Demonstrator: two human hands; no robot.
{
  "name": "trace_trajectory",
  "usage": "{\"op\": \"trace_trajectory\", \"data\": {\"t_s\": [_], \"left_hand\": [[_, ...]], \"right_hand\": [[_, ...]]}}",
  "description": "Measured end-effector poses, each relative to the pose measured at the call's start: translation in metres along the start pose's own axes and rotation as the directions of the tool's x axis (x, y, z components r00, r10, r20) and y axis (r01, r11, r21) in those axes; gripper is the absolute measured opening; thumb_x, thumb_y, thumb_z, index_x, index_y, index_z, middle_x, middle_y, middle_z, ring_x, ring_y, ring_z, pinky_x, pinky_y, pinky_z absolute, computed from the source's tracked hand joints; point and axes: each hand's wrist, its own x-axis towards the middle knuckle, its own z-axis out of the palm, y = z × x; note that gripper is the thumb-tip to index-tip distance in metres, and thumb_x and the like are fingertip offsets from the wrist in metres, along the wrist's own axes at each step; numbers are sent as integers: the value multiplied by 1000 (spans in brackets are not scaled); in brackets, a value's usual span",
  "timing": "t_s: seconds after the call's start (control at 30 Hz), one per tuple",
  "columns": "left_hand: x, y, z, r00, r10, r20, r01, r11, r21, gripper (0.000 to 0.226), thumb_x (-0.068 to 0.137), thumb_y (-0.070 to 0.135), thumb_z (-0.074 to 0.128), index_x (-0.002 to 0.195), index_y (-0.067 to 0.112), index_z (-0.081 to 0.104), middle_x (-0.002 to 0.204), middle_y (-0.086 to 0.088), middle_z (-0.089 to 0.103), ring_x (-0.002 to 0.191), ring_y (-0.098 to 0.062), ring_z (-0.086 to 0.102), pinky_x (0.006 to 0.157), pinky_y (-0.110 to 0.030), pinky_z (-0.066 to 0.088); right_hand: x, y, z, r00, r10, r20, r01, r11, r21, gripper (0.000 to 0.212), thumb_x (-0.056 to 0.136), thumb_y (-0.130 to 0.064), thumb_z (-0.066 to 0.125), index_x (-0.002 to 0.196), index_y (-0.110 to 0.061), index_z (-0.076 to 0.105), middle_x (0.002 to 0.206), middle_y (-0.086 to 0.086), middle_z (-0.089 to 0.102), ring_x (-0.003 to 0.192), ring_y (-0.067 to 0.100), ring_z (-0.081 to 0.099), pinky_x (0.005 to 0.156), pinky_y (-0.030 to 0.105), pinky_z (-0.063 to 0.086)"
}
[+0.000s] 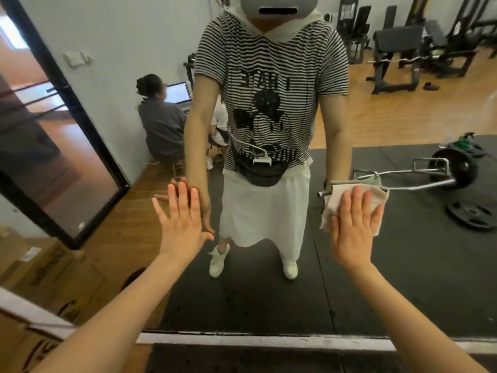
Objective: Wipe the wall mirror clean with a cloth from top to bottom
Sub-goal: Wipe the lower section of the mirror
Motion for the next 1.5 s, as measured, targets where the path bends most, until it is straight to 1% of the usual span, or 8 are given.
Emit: {"op": "trace_trajectory", "data": {"t_s": [0.1,0.27,0.47,0.63,0.83,0.97,1.17,1.5], "left_hand": [[0,-4,1,999,34,-41,-34,999,-5,157,52,62,84,145,6,-30,150,-18,-41,140,-35,-34,108,-60,-17],[-1,-9,2,988,84,-127,-83,996,11,162,48,63,86,146,6,-30,152,-16,-37,142,-33,-31,108,-59,-22],[-4,-2,-5,997,43,-56,-45,999,-29,149,69,60,76,132,10,-50,137,-13,-56,128,-30,-51,101,-58,-29],[-4,-2,0,997,11,-72,-13,1000,-26,150,66,61,76,135,7,-46,141,-16,-52,132,-34,-47,102,-62,-27],[0,-2,9,987,40,-157,-43,999,-19,159,53,61,84,143,1,-33,151,-22,-31,138,-39,-35,105,-65,-18],[1,-3,15,963,94,-251,-95,995,8,162,47,57,88,147,2,-27,153,-22,-32,142,-38,-29,109,-69,-9],[2,-6,15,943,135,-306,-134,991,22,165,42,56,91,148,5,-25,155,-18,-32,143,-34,-27,108,-65,-8],[4,-7,19,930,145,-337,-143,989,31,169,36,56,92,149,3,-22,156,-20,-28,144,-38,-23,107,-66,-8]], "right_hand": [[4,-33,9,990,132,-48,-129,990,53,50,102,-24,30,144,1,21,150,26,21,145,35,5,116,42,-13],[3,-127,35,967,-228,115,232,972,-29,53,88,-18,37,139,-6,32,147,12,26,133,36,27,106,60,6],[4,-108,36,952,-284,114,294,952,-81,66,98,-30,31,155,-25,-2,163,-7,-10,149,15,-5,116,48,4],[15,-59,4,983,183,31,-180,980,-83,55,105,-42,14,152,-13,16,153,20,31,139,34,19,110,50,13],[38,-130,15,820,572,11,-559,798,228,63,93,-22,28,147,-5,2,155,15,-1,145,42,4,114,56,3],[11,-178,41,991,54,120,-63,995,79,71,87,-18,34,153,-9,13,157,16,17,141,37,13,110,62,14],[-1,-156,50,938,-312,152,323,945,-50,75,89,-18,37,155,-26,2,162,-9,-11,150,16,-6,120,41,-8],[19,-101,18,987,156,-36,-157,988,-11,55,95,-24,37,146,-7,26,150,21,32,141,34,15,115,48,0]]}}
